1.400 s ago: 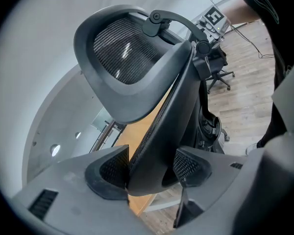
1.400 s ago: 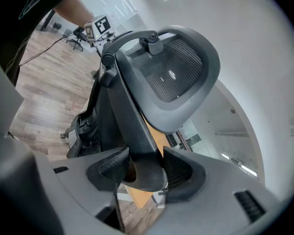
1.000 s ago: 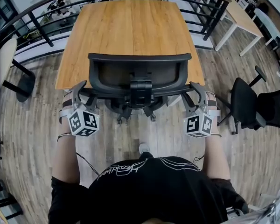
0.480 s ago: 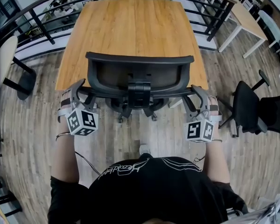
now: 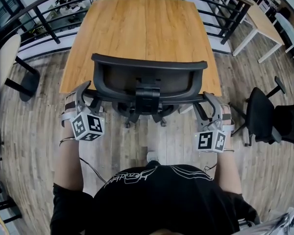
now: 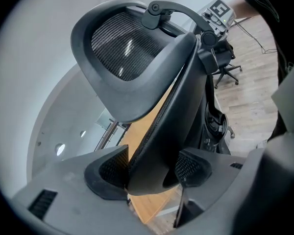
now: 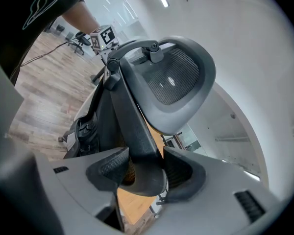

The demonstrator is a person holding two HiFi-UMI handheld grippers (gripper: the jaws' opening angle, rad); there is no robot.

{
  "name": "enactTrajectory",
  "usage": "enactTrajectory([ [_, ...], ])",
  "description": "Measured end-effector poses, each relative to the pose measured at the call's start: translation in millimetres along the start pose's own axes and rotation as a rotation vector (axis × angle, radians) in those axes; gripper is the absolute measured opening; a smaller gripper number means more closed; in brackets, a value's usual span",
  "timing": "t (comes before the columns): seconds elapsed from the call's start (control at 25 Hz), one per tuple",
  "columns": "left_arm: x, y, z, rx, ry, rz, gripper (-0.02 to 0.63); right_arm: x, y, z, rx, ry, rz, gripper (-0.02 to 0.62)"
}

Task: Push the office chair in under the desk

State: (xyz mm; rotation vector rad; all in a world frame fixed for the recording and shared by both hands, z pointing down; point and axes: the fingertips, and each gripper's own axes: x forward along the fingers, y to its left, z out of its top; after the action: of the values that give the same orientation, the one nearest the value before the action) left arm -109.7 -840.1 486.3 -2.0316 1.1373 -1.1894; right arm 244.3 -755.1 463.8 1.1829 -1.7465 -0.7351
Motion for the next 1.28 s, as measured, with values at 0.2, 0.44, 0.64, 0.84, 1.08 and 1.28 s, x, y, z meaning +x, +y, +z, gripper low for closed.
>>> enactTrajectory([
  [0.2, -2, -4, 1, 0.003, -0.005, -0.059, 0.259, 0, 0, 1, 0.049, 0.023, 0.025, 0.238],
  [0.44, -11, -2, 1, -0.034, -0.026, -0.102, 0.276, 1, -1, 4, 0.065, 0.042, 0.023, 0.242],
  [0.64, -51, 14, -8, -0.129, -0.041, -0.084, 0.285, -14, -5, 1, 0.159, 0.084, 0.006, 0.259],
  [0.84, -112, 24, -6, -0.361, -0.087, -0.074, 0.284, -52, -7, 23, 0.336, 0.024, 0.019, 0.259],
  [1.08, -193, 0, 46, -0.699, -0.326, -0.235, 0.273, -109, 6, 87, 0.592, -0.164, 0.135, 0.258],
  [1.28, -256, -27, 82, -0.944, -0.526, -0.374, 0.129, -163, 32, 129, 0.563, -0.269, 0.179, 0.166],
])
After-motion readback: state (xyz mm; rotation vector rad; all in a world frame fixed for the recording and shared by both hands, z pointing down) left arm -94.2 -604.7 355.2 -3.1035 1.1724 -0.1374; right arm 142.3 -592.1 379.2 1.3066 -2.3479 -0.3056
